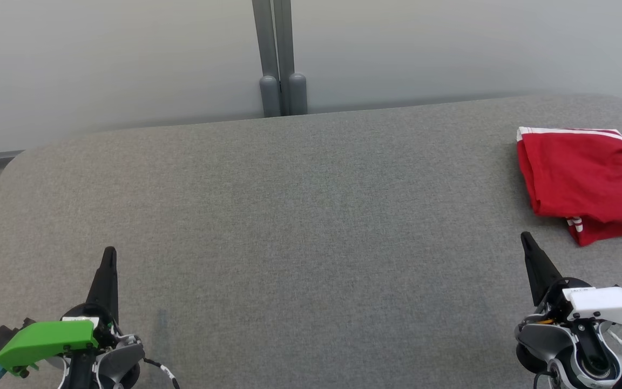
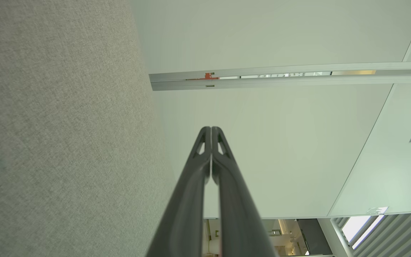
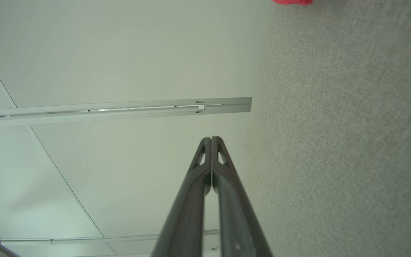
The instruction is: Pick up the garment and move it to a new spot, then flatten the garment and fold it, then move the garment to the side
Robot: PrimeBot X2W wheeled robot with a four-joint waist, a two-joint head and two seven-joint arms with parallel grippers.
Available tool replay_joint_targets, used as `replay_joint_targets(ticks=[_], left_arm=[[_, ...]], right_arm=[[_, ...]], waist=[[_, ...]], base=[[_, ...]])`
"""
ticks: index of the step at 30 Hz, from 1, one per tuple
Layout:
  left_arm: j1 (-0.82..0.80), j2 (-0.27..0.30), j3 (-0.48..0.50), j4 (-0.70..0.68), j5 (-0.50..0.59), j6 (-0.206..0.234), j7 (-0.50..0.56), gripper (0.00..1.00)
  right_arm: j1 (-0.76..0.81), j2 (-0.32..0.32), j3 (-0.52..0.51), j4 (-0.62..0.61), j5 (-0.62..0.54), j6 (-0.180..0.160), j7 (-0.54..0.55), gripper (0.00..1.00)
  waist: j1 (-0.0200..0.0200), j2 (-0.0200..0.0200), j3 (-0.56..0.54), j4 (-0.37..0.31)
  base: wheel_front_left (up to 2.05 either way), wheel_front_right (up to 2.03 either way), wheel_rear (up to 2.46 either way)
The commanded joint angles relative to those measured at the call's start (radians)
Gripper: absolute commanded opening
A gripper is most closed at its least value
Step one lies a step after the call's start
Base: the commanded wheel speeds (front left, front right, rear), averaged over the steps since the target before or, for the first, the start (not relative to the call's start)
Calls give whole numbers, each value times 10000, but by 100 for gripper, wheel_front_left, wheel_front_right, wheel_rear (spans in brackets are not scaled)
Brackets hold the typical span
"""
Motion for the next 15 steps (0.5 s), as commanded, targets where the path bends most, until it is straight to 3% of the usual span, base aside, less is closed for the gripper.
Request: replay_joint_targets(ticks=[1, 15], left_arm=[[-109, 73, 26, -20, -5, -63, 31, 0], [-109, 73, 25, -21, -7, -63, 31, 0]], right_arm=[[-58, -45, -18, -46, 66, 5, 34, 0], [-58, -45, -17, -45, 67, 5, 33, 0]], waist=[[0, 0, 0, 0], [0, 0, 0, 0]], base=[[0, 0, 0], [0, 0, 0]])
